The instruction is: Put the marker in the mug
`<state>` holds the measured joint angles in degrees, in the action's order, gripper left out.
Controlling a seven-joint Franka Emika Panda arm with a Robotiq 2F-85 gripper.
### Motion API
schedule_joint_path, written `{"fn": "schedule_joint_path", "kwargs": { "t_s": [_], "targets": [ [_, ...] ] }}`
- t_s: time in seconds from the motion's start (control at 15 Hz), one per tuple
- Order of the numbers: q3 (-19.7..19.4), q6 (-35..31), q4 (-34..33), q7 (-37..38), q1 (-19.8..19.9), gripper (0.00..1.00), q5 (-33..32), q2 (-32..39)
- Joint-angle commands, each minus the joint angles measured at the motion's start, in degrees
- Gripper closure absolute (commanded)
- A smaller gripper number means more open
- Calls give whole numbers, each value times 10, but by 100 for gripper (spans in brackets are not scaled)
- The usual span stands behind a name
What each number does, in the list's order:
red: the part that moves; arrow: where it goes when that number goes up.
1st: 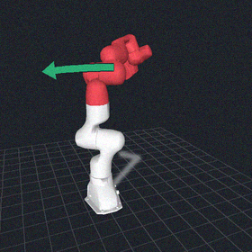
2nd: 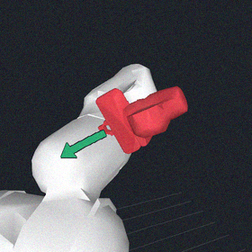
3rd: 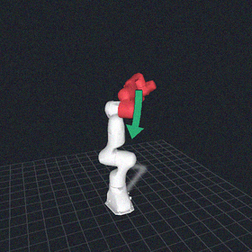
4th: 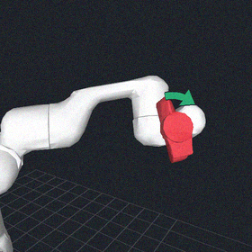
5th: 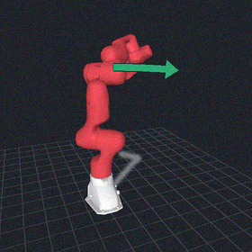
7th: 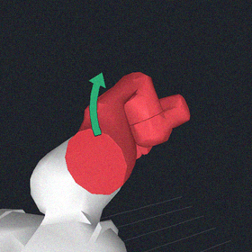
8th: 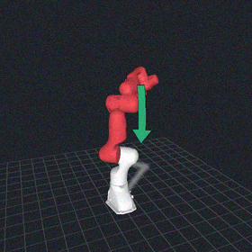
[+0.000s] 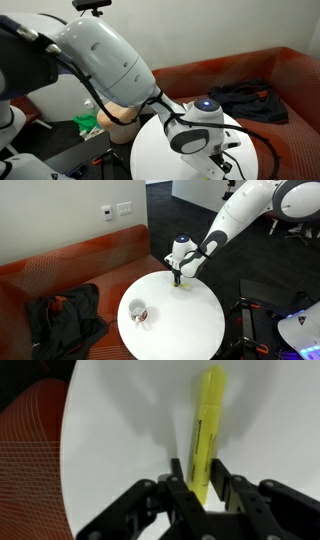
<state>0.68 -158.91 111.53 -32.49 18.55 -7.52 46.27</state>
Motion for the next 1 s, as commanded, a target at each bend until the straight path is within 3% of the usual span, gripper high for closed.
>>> {"fn": "schedule_joint_path", "kwargs": {
  "t_s": [0.0,0.07,0.13,0.33,0.93],
  "targets": [
    [3,20,-21,6,2,96,-7,9],
    [3,21,-23,7,1,100,-8,9],
    [2,23,-24,7,0,95,-8,10],
    [3,31,-10,15,-3,95,-4,-6],
    [3,145,44,85,-26,95,20,-109]
  ]
}}
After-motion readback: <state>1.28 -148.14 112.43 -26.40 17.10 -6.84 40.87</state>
